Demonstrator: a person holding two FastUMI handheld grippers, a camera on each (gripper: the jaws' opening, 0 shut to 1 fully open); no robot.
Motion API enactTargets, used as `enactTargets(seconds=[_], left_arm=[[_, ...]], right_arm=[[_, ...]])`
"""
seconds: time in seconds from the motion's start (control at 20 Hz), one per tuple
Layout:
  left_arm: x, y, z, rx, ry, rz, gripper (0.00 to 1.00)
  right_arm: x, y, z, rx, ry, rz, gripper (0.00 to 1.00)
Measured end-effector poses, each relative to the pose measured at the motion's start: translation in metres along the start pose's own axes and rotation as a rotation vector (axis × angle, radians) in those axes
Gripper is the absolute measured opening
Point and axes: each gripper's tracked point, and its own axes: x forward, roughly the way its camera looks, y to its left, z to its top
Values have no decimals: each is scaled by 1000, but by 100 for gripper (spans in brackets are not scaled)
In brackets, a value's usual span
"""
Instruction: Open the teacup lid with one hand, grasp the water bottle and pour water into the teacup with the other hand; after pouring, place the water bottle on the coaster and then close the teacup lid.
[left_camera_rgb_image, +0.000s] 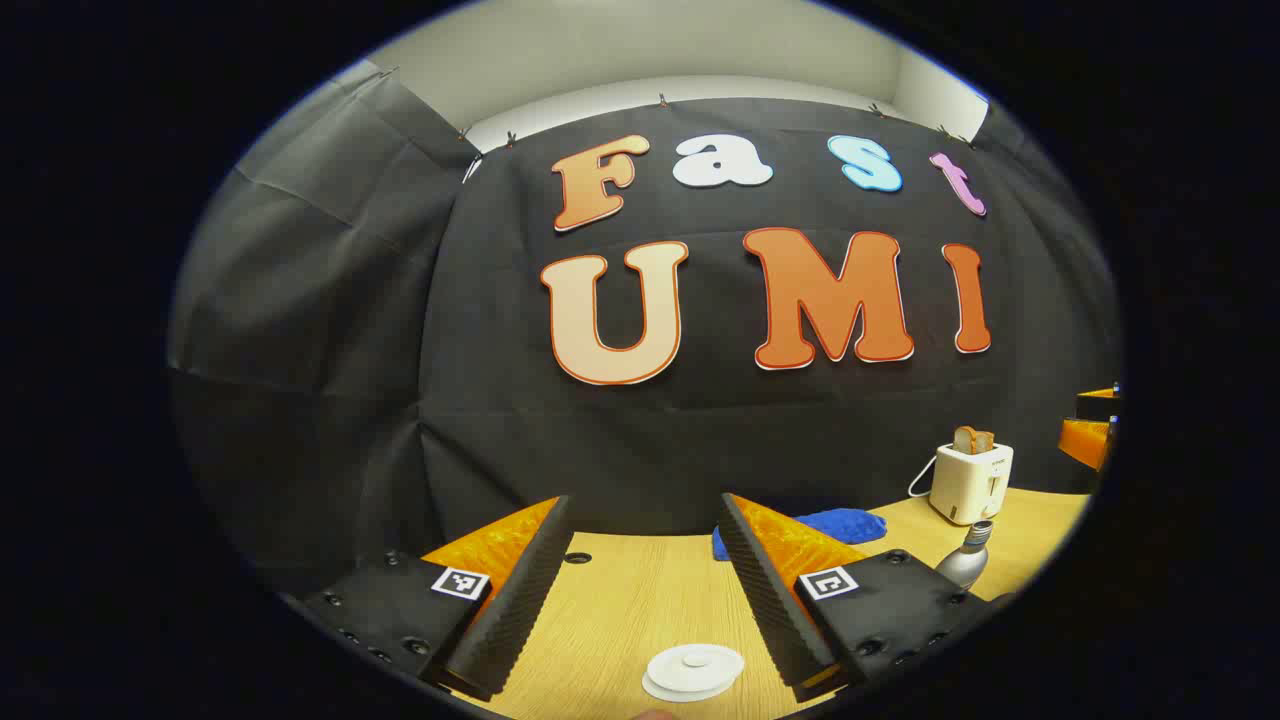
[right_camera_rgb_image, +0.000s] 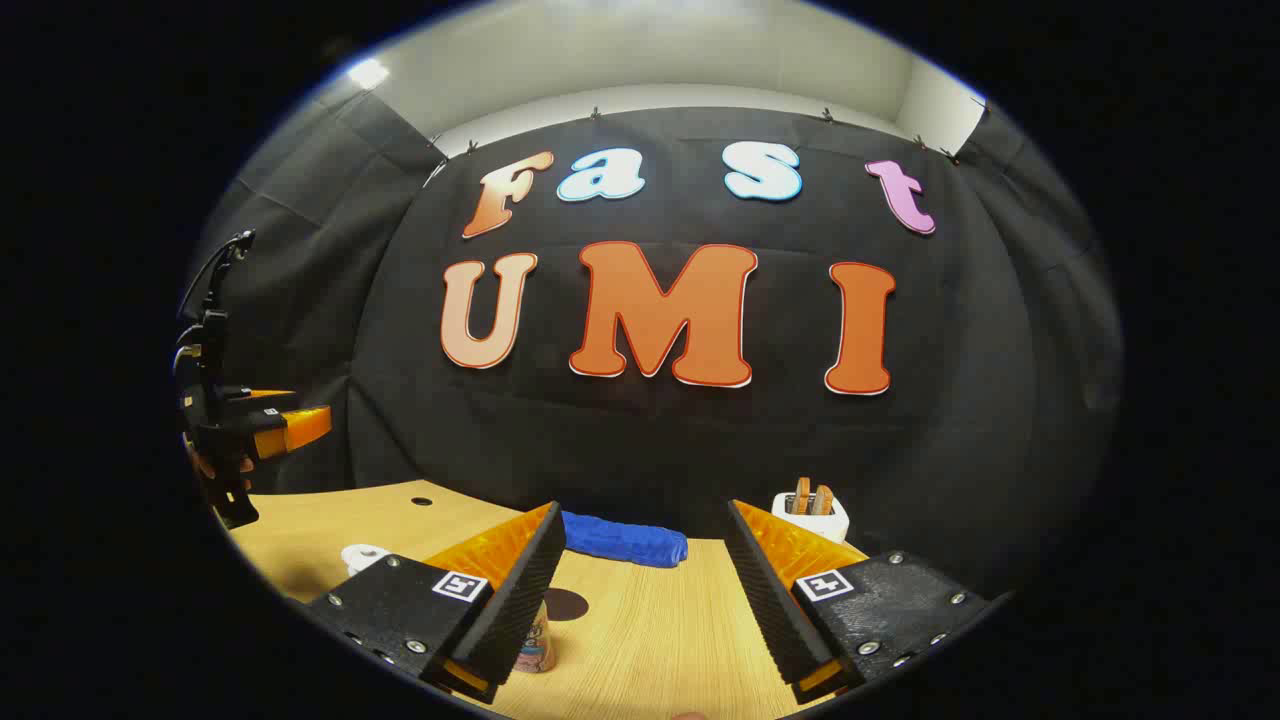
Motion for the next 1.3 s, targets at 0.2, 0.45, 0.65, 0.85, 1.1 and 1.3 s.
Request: enactTargets(seconds=[0.2,0.45,0.65,0.85,1.1,1.3], left_arm=[[0,0,10,2,-22,1,100],[3,2,21,-12,-27,-4,96],[5,3,25,-4,-19,-8,94],[7,6,31,-8,-11,-9,99],[9,-7,4,-19,60,-57,100],[9,-13,-27,9,119,-80,97]], right_arm=[[0,0,3,-11,-4,3,96],[1,-2,10,-12,-5,3,96],[12,2,23,-6,-5,6,96],[8,6,35,-9,-26,22,96],[8,13,19,7,-2,44,96],[6,18,2,30,25,60,96]])
